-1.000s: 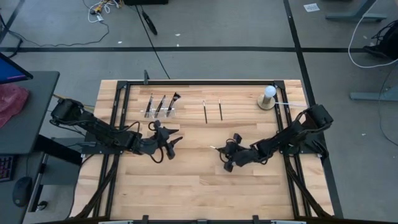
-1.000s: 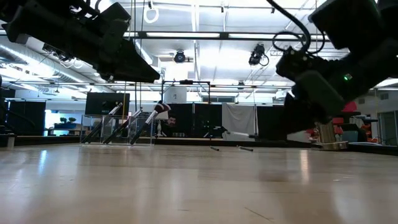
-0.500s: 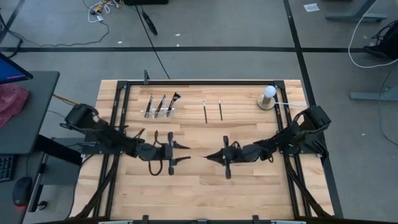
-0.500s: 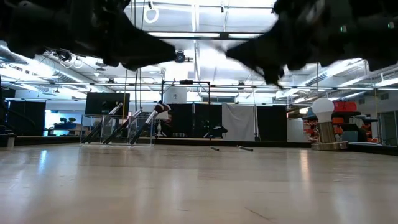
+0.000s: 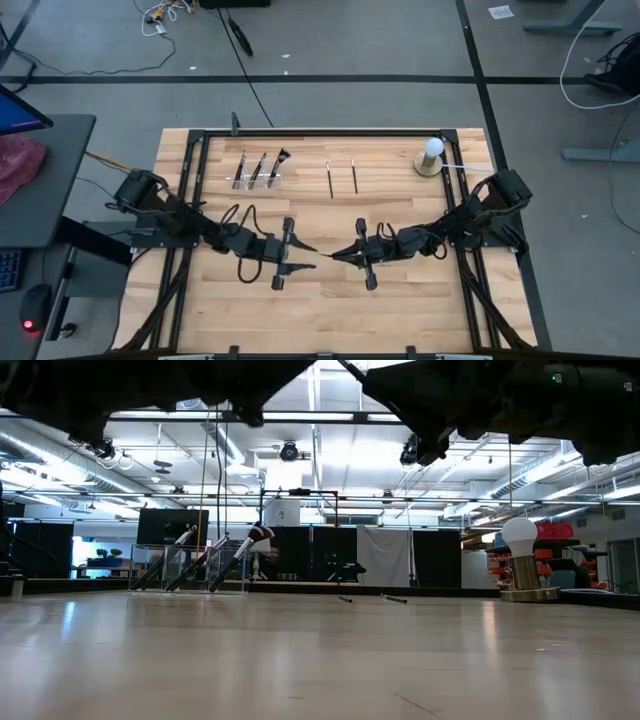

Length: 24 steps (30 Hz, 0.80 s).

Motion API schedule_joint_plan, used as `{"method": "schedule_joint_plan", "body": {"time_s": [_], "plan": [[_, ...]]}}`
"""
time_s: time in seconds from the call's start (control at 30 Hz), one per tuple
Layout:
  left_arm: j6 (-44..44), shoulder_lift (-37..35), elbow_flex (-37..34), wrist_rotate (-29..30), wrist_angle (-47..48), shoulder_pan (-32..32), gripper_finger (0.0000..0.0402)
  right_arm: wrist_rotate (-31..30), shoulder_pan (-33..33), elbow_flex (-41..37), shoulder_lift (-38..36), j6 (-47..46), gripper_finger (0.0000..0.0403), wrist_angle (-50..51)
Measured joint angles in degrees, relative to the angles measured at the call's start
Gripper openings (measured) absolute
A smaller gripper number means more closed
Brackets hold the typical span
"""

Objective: Put items in baskets/containers
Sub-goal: Put the eyeshadow brush into the transparent organizer

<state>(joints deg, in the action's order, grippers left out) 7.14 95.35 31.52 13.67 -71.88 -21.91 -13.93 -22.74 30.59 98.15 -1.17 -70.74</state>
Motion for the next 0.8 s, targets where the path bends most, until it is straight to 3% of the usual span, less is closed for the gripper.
{"method": "schedule_joint_plan", "body": {"time_s": [0.13, 0.3, 0.53, 0.8], "plan": [[0.23, 0.0, 3.05, -1.23, 3.11, 0.0, 0.0177, 0.03, 0.0, 0.0, 0.0, 0.13, 0.0011, 0.01], [0.78, 0.03, 4.63, 2.14, 4.97, 0.0, 0.0177, 0.04, 0.03, 0.0, 0.0, 0.17, 0.0011, 0.02], [1.51, 1.66, 6.41, 2.19, 6.28, 0.0, 0.0175, 0.04, 0.04, 0.0, -0.04, 0.24, 0.0011, 0.02], [2.7, 5.93, 9.86, 2.4, 6.26, 0.0, 0.0111, 0.27, -0.02, 0.0, -0.07, 0.35, 0.0011, 0.09]]}}
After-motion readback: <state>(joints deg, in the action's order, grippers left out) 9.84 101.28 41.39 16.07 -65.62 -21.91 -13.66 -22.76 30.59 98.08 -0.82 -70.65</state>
